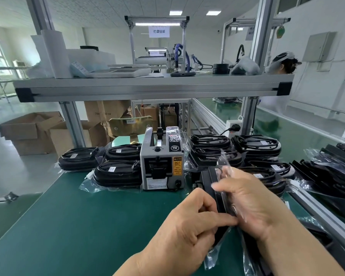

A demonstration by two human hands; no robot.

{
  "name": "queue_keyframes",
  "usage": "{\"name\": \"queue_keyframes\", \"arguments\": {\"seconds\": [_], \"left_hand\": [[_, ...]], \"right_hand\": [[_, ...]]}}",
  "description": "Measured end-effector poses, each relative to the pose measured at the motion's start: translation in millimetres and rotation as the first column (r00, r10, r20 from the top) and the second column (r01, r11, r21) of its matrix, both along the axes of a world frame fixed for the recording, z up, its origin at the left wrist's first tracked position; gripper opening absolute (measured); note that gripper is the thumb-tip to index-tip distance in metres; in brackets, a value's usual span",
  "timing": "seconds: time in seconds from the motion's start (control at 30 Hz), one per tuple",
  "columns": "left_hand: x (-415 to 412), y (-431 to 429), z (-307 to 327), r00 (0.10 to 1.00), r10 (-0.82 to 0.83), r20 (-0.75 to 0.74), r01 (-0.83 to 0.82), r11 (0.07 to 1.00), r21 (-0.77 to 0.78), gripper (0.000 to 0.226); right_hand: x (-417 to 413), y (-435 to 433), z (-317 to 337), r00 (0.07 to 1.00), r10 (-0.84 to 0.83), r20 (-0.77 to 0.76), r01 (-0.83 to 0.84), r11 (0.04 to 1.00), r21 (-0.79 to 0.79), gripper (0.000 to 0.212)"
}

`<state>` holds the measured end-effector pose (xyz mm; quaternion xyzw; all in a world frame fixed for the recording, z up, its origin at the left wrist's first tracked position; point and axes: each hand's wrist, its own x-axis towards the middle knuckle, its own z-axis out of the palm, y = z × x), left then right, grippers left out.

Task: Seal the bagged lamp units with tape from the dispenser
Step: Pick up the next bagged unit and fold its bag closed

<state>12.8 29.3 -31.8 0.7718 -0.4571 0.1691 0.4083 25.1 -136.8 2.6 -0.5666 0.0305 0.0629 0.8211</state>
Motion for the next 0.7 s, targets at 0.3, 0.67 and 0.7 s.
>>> {"name": "queue_keyframes", "arguments": {"seconds": [0.3,0.67,0.7], "left_hand": [[19.2,13.6,-6.0,0.934,0.045,-0.354,-0.167,0.932,-0.322,0.015],[163.7,27.0,-31.1,0.101,-0.084,-0.991,-0.879,0.459,-0.129,0.017],[167.5,24.7,-30.7,0.089,-0.095,-0.992,-0.879,0.461,-0.123,0.015]], "right_hand": [[-10.1,5.5,-11.6,0.995,0.065,0.069,-0.063,0.997,-0.035,0.056],[-15.9,12.8,-7.0,0.999,-0.047,0.007,0.048,0.998,-0.047,0.069],[-17.7,13.9,-5.7,0.999,-0.05,0.016,0.051,0.997,-0.06,0.067]]}}
